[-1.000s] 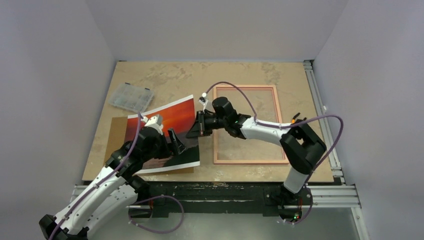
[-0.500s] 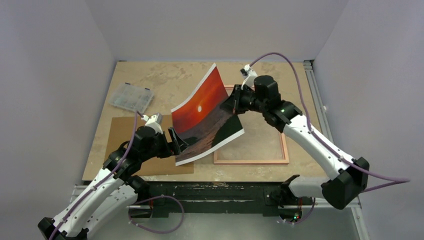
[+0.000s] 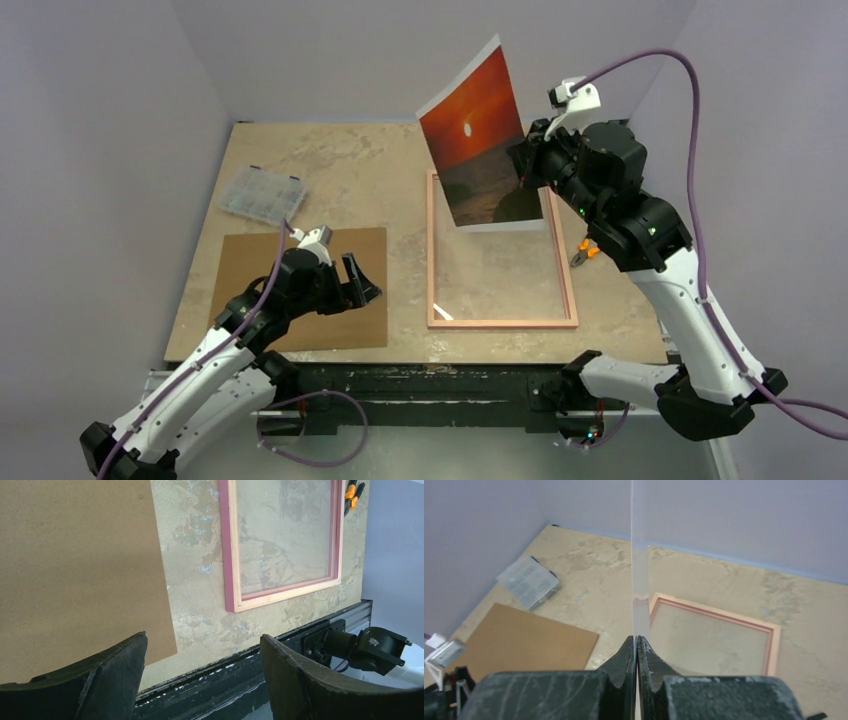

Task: Put the photo into the frame
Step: Pick up the photo at the center of the board, then turn over the photo from the photo frame.

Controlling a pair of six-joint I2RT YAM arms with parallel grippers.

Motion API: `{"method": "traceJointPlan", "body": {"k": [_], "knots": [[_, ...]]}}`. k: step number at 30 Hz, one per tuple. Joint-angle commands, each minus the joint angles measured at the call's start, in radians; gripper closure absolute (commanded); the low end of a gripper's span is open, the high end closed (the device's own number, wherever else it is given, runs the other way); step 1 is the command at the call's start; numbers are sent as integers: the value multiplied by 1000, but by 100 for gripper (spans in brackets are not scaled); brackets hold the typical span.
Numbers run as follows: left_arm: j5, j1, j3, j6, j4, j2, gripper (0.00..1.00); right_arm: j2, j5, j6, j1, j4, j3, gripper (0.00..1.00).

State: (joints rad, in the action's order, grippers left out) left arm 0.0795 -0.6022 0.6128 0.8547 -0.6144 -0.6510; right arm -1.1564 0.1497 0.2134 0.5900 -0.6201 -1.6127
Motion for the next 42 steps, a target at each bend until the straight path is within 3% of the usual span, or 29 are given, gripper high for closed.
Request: {"method": "traceJointPlan", "body": {"k": [1,6,12,28,34,42], "knots": [[19,3,-9,21,35,-13,20,26,115,-169,1,15,-17,100],[26,4,-23,33,57,-28,20,74,28,-322,2,58,86,100],[33,4,-37,51,79,-46,21,90,-63,-344,3,95,230,100],[30,4,-36,100,80,-73,22,87,-308,-254,166,179,489,100],[-20,3,-41,147,49,-90,22,95,-413,-169,175,263,635,100],[-73,3,-66,212,23,-85,21,124,-556,-94,180,358,822,90]]}}
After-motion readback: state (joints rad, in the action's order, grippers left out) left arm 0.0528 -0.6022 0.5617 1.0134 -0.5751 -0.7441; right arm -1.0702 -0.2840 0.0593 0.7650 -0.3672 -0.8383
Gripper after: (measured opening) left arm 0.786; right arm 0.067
